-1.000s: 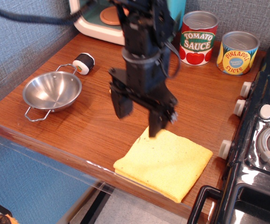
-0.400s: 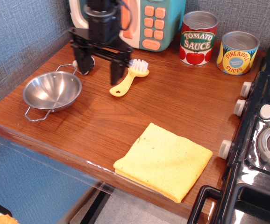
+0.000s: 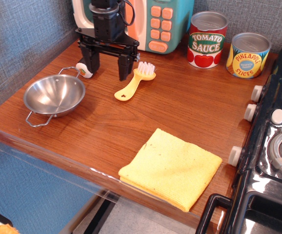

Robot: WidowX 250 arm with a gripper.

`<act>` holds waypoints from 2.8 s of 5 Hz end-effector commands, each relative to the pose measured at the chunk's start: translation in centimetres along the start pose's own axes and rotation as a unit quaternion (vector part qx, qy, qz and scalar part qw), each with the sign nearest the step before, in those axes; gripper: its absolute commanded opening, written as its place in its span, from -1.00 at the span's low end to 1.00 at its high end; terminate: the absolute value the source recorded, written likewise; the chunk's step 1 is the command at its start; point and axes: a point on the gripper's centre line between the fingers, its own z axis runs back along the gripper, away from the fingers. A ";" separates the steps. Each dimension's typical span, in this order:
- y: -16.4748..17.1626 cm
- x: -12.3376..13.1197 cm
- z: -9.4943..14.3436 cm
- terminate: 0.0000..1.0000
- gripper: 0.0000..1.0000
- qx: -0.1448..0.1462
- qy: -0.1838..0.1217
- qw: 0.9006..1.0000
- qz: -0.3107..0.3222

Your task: Move the yellow brush onto the yellow towel

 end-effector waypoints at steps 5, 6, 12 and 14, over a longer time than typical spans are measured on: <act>-3.6 3.2 -5.1 -1.00 -1.00 0.053 0.048 0.996 -0.047; -3.7 2.5 -4.4 -1.00 -1.00 0.056 0.035 0.996 -0.061; -15.9 -10.4 3.5 -1.00 -1.00 -0.042 -0.100 0.978 -0.179; -17.4 -11.9 1.6 -1.00 -1.00 -0.021 -0.069 0.983 -0.168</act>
